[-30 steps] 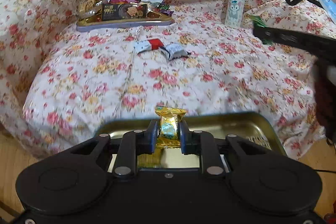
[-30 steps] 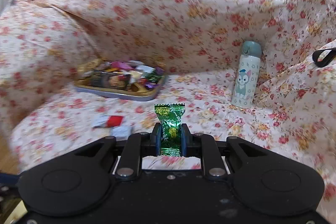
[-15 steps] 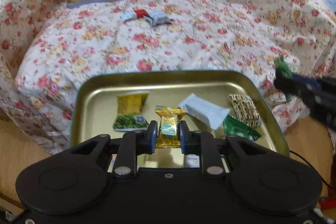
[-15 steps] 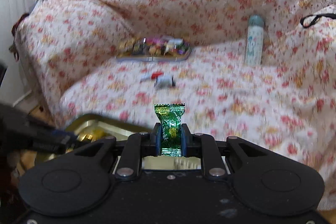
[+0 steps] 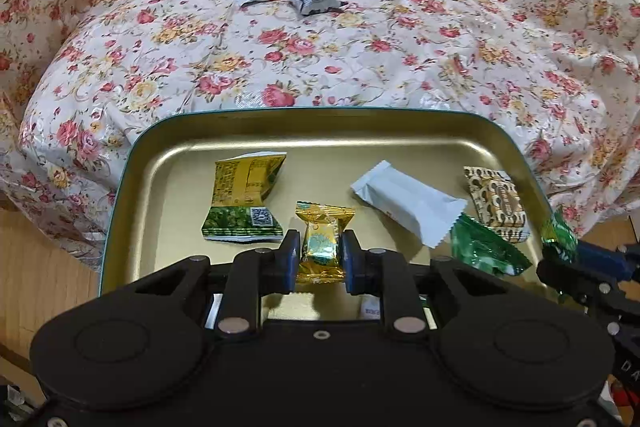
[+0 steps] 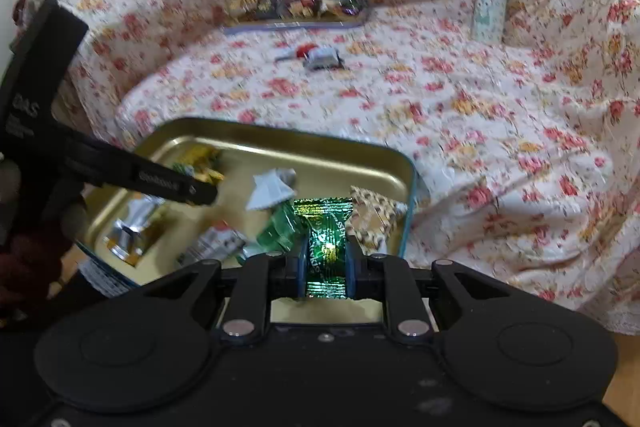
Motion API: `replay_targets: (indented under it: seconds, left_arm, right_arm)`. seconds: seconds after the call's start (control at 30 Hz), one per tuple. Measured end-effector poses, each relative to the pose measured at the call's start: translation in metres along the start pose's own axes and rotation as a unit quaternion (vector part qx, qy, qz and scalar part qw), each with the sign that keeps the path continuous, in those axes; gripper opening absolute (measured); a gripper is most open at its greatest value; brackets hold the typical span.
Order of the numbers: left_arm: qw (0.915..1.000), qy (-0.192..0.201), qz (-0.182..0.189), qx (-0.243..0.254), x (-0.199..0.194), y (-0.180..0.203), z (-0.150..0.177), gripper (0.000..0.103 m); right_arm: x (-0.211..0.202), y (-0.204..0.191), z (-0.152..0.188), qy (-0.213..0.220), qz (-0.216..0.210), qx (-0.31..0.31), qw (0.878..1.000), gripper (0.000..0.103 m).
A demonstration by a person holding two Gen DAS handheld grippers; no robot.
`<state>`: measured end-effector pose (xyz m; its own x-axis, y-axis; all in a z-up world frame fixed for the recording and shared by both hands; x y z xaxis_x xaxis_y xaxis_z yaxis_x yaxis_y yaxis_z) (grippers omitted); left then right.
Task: Organize snacks
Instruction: 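Carry both held candies over the second gold tray, then open left tool over the tray while right tool releases the green candy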
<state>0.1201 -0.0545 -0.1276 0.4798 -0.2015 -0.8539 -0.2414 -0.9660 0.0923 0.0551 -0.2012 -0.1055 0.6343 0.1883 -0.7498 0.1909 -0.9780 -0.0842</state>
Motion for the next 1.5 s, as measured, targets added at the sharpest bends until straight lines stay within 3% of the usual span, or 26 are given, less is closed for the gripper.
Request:
replay_targets:
  seconds: [0.3,0.4,0.9,1.5]
  left_arm:
    - [0.9999,0.005,-0.008,0.006,-0.006,0.002,0.004,0.037]
    - [0.9998,0.01,-0.017,0.008,-0.009,0.001,0.004,0.044]
    - [0.9996,0.01,-0.024,0.006,-0.017,-0.002,0.009,0.045]
    - [0.9996,0.019,-0.02,-0.004,-0.038,-0.008,0.015,0.045]
  right_arm:
    - [0.003,-0.002,0.007,-0.021,-0.005,0.003,1.0,0.02]
    - [0.005,-0.001,0.009,-0.028,-0.005,0.004,1.0,0.02]
    - [0.0,-0.005,0.006,-0.032,-0.018,0.0,0.999,0.022]
    - [-0.009,-0.013,0.001,-0.038,-0.043,0.009,0.998,0.044]
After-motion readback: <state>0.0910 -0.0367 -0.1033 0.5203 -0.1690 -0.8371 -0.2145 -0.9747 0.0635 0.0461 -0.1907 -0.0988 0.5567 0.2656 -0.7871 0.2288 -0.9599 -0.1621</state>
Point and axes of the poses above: each gripper's, at about its wrist camera, not at the fingertips, and x roughly the way its jaws point, y to its right, z to its underside, the point moved 7 cm from there along x, roughly the way its jaws point, and after that the axes turned 3 degrees about x, right-handed, at the moved point
